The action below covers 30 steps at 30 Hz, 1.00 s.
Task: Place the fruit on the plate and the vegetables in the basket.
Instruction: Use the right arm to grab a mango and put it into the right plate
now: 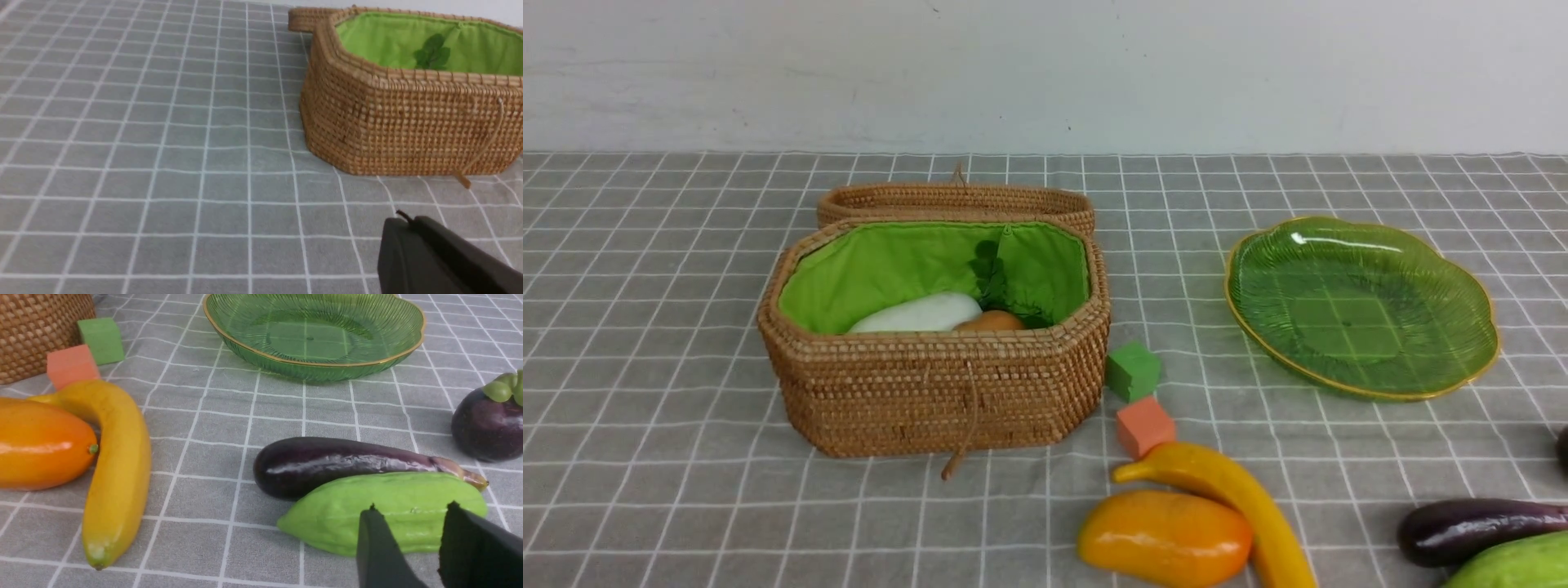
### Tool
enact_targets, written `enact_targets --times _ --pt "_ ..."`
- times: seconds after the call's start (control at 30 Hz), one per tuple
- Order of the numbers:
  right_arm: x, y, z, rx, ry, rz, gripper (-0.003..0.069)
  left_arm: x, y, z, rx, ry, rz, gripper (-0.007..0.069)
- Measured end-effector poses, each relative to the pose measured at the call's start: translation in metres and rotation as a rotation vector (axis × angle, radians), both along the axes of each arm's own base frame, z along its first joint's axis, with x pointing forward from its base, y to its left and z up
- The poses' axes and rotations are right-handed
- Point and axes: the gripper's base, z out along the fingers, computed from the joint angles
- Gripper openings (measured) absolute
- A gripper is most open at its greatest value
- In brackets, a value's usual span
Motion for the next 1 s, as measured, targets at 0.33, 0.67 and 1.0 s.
enact_targets --times 0.33,0.67,1.0 --pt "0.000 0.000 0.000 0.000 0.000 0.000 0.0242 0.008 -0.005 -0.037 -0.002 0.056 -0.107 -0.0009" --pt "0.000 0.000 0.000 0.000 0.000 0.000 0.0242 0.012 0.002 -0.059 0.011 0.093 0.029 -0.0008" --pt "0.000 0.000 0.000 0.000 0.000 0.000 0.0242 0.013 -0.001 -0.061 0.046 0.067 -0.054 -0.0002"
